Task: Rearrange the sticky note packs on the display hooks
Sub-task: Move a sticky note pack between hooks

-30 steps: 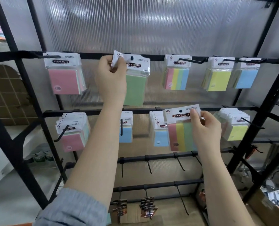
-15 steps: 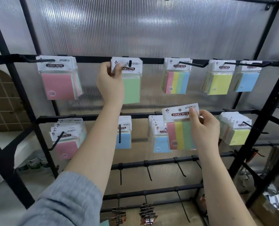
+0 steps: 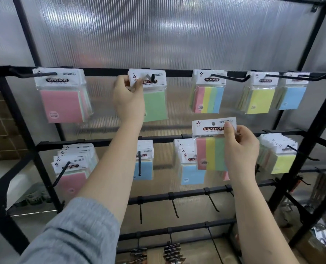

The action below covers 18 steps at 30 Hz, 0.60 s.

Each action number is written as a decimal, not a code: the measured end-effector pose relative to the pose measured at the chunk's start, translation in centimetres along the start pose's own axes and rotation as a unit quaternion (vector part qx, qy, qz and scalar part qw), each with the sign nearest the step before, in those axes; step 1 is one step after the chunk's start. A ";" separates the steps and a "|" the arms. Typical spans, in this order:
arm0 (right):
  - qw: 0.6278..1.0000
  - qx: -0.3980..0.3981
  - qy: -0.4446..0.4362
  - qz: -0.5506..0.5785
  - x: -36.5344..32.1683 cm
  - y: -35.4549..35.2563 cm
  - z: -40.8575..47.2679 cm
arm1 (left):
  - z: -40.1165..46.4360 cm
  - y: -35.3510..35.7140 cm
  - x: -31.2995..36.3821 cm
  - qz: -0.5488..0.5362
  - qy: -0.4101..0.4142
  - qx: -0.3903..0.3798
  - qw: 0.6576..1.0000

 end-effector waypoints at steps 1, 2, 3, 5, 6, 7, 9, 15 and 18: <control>1.000 0.007 0.001 0.009 0.1 -0.1 0.0 | -0.3 -0.1 -0.1 -0.007 -0.001 0.007 1.000; 1.000 0.013 0.001 0.017 0.3 -0.1 0.0 | -0.6 -0.4 -0.2 -0.011 0.004 0.013 1.000; 1.000 0.018 0.000 0.022 0.3 -0.2 0.0 | -1.1 -0.6 -0.2 -0.006 0.015 0.020 1.000; 0.999 0.026 -0.009 0.028 0.4 -0.6 0.1 | -2.3 -1.4 -0.1 0.027 0.046 0.037 0.998; 0.999 0.028 -0.012 0.036 0.4 -0.7 0.3 | -2.9 -1.7 -0.1 0.043 0.058 0.042 0.996; 0.998 0.028 -0.013 0.049 0.4 -0.9 0.5 | -3.5 -2.0 -0.1 0.058 0.064 0.042 0.995; 0.997 0.025 -0.016 0.073 0.2 -1.4 1.0 | -4.5 -2.5 -0.2 0.077 0.063 0.035 0.994; 0.992 0.007 -0.064 0.110 -1.8 -3.0 3.1 | -7.2 -3.3 -1.0 0.111 0.031 -0.068 0.991; 0.987 0.005 -0.073 0.142 -2.7 -3.8 4.7 | -8.6 -4.3 -2.7 0.204 0.001 -0.098 0.974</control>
Point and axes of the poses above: each hand's wrist, its own z-axis towards the middle knuckle, its own y-axis out of the palm, x = y × z, the point moved 3 cm from there along z, towards the middle knuckle, and after that the axes turned 14 degrees about -z, right-handed, at the moved point
